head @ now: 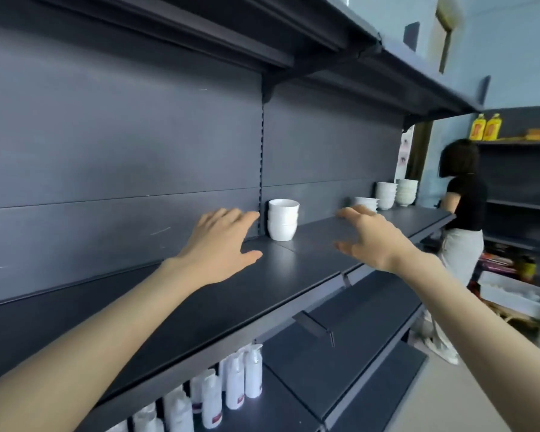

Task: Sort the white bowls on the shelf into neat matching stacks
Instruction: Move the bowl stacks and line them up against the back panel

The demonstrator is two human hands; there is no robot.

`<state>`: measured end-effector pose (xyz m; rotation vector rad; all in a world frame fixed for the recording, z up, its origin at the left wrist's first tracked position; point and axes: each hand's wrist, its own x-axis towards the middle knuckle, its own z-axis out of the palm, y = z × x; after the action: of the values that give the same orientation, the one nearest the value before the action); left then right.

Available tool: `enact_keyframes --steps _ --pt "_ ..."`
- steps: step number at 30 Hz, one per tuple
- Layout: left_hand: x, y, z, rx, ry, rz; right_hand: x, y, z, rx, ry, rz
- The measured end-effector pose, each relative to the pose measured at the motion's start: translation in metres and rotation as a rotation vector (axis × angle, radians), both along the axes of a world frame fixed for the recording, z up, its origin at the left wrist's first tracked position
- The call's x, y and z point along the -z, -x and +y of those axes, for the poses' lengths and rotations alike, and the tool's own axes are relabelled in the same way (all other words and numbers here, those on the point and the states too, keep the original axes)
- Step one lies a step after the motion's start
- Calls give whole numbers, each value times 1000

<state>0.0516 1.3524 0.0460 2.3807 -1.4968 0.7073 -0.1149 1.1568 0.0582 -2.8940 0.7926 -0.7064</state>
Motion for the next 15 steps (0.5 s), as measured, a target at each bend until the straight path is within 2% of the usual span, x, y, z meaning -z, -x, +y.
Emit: enact_keyframes --steps 7,15 --pt "-18 28 -115 106 7 -47 -5 39 -101 100 11 -19" --pt "-8 16 -254 171 -11 -70 0 26 -230 144 33 11"
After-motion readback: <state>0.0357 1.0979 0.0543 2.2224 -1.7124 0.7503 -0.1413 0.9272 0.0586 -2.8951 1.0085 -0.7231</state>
